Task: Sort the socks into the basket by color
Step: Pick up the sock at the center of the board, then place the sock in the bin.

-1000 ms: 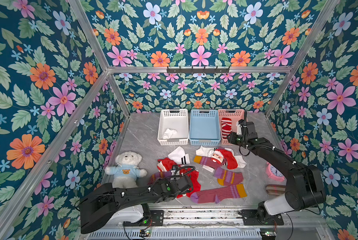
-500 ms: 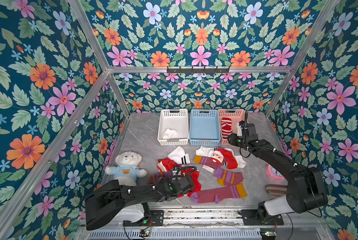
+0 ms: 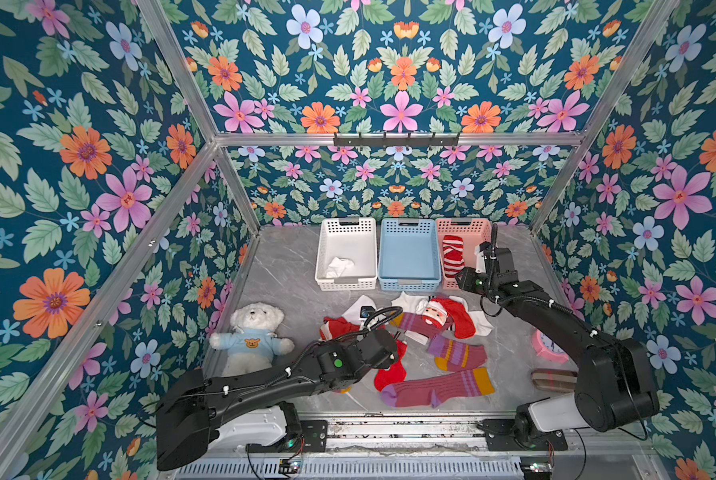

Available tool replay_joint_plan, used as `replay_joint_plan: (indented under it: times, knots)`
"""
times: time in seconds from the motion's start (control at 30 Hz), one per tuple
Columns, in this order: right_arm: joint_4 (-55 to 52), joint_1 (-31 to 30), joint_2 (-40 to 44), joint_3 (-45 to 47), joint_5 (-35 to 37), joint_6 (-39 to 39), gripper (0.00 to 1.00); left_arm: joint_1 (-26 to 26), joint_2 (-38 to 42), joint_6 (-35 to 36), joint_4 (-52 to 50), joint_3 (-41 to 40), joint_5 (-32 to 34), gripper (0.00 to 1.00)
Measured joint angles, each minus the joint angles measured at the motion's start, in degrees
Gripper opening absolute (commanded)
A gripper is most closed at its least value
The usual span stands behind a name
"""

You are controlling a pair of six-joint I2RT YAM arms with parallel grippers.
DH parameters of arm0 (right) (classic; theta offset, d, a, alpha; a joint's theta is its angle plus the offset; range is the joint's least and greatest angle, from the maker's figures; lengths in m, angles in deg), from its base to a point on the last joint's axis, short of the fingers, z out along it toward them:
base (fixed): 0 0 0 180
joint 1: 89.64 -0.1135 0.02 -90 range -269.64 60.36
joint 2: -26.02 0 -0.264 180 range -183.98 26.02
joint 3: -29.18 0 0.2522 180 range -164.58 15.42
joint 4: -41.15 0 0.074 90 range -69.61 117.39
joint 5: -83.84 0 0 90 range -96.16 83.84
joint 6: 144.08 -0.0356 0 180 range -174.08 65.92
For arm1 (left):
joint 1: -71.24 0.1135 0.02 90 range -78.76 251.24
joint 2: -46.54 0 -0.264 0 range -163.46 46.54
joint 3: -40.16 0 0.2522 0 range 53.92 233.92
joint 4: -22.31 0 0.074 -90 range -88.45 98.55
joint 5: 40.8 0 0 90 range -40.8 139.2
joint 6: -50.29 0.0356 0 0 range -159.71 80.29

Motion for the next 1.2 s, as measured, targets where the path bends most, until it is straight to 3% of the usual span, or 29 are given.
replay_joint_plan:
  times: [0.37, 0.57, 0.87, 1.2]
  knots:
    - [0.92, 0.0, 1.53, 1.25, 0.02, -0.2, 0.43, 0.9, 2.21, 13.11, 0.33, 12.04, 6.25, 0.0]
    - [1.62, 0.0, 3.08, 2.36, 0.02, -0.48, 0.43, 5.95, -0.42, 19.39, 6.91, 15.89, 6.38, 0.0]
    - [1.77, 0.0, 7.3, 5.38, 0.02, -0.66, 0.44, 15.26, -12.57, 25.99, 14.53, 27.34, -2.78, 0.0]
    - [-0.31, 0.0, 14.6, 9.51, 0.5, -0.63, 0.45, 20.72, -29.68, 31.54, 17.84, 45.46, -14.27, 0.0]
